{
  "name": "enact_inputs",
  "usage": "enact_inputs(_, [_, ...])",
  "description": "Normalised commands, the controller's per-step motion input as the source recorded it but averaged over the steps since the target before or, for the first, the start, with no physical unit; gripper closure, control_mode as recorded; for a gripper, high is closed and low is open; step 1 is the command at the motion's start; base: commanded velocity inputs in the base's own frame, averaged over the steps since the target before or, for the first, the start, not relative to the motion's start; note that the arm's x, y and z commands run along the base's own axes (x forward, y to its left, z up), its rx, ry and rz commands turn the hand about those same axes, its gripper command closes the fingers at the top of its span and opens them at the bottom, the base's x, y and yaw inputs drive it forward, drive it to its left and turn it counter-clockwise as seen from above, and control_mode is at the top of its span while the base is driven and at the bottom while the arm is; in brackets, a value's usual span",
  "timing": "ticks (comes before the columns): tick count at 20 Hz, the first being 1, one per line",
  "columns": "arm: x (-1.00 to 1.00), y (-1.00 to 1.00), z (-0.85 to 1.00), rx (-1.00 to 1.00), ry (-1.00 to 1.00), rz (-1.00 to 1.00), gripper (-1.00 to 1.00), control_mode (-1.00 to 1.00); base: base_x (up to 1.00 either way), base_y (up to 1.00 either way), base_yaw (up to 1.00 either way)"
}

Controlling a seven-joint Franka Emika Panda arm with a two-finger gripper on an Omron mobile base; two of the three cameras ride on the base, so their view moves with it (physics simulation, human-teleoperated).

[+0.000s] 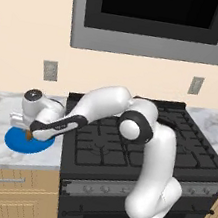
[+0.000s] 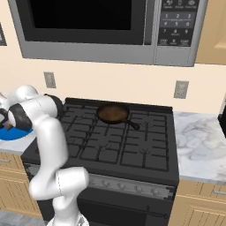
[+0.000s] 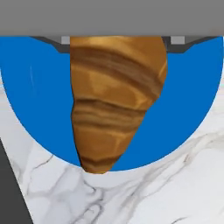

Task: Pick the croissant and place it on the pan. Then turn on the stove to warm the croissant.

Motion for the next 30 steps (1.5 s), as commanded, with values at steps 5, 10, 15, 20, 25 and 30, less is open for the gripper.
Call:
enact_inputs(5, [-0.24,-0.34,0.82,0.00,-0.31,0.00,1.00,-1.00,0.00,0.00,0.00])
enact_inputs(10, [-0.21,-0.50,0.73,0.00,-0.17,0.00,1.00,-1.00,0.00,0.00,0.00])
enact_inputs(15, [-0.24,-0.69,0.63,0.05,-0.03,0.00,1.00,-1.00,0.00,0.00,0.00])
enact_inputs(20, [-0.21,-0.75,0.68,0.08,0.00,0.00,1.00,-1.00,0.00,0.00,0.00])
enact_inputs(25, [-0.24,-0.83,0.57,0.09,0.00,-0.05,1.00,-1.00,0.00,0.00,0.00])
enact_inputs(30, [-0.25,-0.83,0.32,0.05,0.00,-0.12,1.00,-1.00,0.00,0.00,0.00])
